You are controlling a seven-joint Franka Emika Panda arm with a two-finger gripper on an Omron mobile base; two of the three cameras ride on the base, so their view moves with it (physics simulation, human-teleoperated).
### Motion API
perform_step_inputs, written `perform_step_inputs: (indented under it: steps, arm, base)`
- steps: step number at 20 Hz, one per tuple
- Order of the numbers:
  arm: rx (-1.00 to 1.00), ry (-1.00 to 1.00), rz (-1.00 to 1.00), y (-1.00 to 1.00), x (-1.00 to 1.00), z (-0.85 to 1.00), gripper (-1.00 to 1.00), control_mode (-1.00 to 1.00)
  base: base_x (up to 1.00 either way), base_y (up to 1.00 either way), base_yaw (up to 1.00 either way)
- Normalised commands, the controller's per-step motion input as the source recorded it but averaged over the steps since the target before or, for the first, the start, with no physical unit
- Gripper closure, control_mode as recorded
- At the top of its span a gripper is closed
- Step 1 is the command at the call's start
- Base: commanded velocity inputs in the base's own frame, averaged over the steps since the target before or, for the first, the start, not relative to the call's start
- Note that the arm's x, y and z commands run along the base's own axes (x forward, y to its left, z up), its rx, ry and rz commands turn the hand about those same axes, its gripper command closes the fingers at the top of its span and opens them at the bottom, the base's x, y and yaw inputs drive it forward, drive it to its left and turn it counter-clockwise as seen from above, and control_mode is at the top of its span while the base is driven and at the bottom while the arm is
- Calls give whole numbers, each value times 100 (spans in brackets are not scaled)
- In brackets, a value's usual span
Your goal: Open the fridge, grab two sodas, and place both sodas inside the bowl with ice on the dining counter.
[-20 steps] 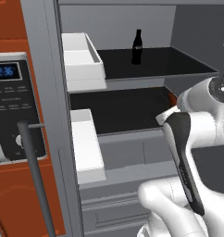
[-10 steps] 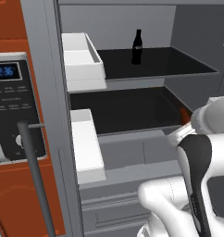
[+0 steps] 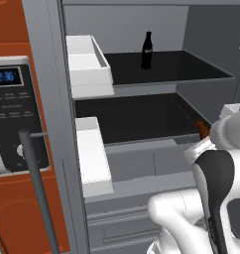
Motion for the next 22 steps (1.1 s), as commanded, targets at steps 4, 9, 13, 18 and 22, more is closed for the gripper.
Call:
perform_step_inputs:
  steps: [4,9,13,18,22]
  arm:
    - [0,0,0,0,0,0,100,100]
    - [0,0,0,0,0,0,100,100]
    - [0,0,0,0,0,0,100,100]
    - [0,0,0,0,0,0,100,100]
    - [0,0,0,0,0,0,100,100]
  base:
    - [-100,-1,3]
    - [-100,0,11]
    - [-100,23,23]
    - [-78,61,35]
    - [-48,63,46]
